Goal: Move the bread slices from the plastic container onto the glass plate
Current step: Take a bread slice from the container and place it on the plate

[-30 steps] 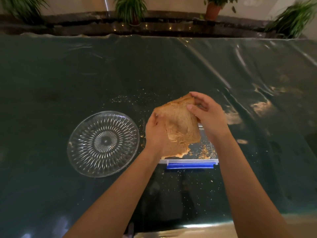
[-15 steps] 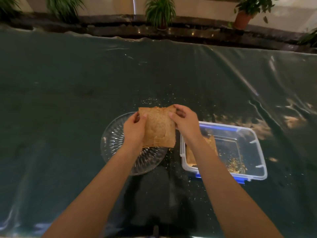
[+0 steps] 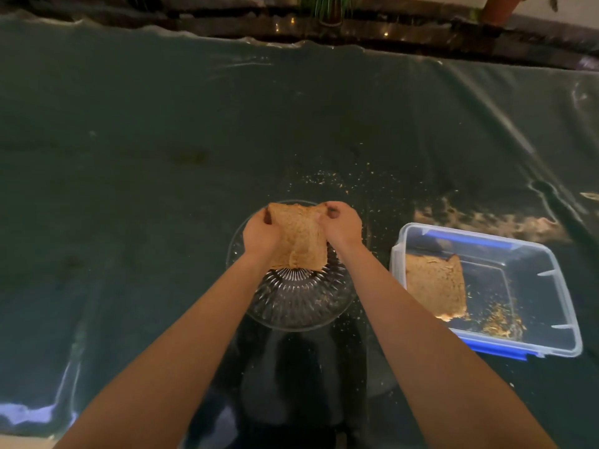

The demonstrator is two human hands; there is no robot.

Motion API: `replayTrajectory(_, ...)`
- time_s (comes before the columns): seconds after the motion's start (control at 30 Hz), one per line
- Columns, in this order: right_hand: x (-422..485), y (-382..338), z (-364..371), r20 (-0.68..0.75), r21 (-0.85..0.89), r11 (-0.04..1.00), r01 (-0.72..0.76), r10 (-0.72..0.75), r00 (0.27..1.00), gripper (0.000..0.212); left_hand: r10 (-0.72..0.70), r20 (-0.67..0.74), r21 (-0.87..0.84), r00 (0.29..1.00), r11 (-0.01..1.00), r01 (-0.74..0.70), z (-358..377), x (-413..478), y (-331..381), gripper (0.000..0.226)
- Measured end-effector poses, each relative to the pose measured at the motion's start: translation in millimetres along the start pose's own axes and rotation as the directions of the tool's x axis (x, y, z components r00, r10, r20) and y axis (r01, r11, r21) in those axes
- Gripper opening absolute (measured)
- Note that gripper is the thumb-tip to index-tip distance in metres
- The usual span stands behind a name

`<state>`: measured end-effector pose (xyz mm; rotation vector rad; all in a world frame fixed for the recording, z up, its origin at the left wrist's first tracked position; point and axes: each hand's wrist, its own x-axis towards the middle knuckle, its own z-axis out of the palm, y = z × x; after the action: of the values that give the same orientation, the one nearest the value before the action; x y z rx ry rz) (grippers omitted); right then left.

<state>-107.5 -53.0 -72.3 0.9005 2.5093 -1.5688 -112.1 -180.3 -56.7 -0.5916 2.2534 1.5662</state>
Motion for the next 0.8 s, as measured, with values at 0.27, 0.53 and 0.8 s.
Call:
replayTrajectory(0.27,1.6,6.4,19.2,-0.044,-0.241,0.968,0.073,-0.086,0.995,0.036,0.122,-0.003,0.269,0.993,0.956,-0.117,0.5,13.2,-10.1,0.035)
replayTrajectory(0.53,0.6,7.5,21.4,-0.057,-0.275,0.958,0.077,-0.096,0.994,0.038,0.16,0.016,0.343,0.987,0.927,-0.155,-3.9,19.8,-13.3,0.04)
replayTrajectory(0.8,0.6,1.1,2.1,0.047,-0.259,0.962,0.082,-0.072,0.996,0.047,0.134,0.012,0.35,0.991,0.928,-0.13,-15.4,7.0,-0.7,0.042)
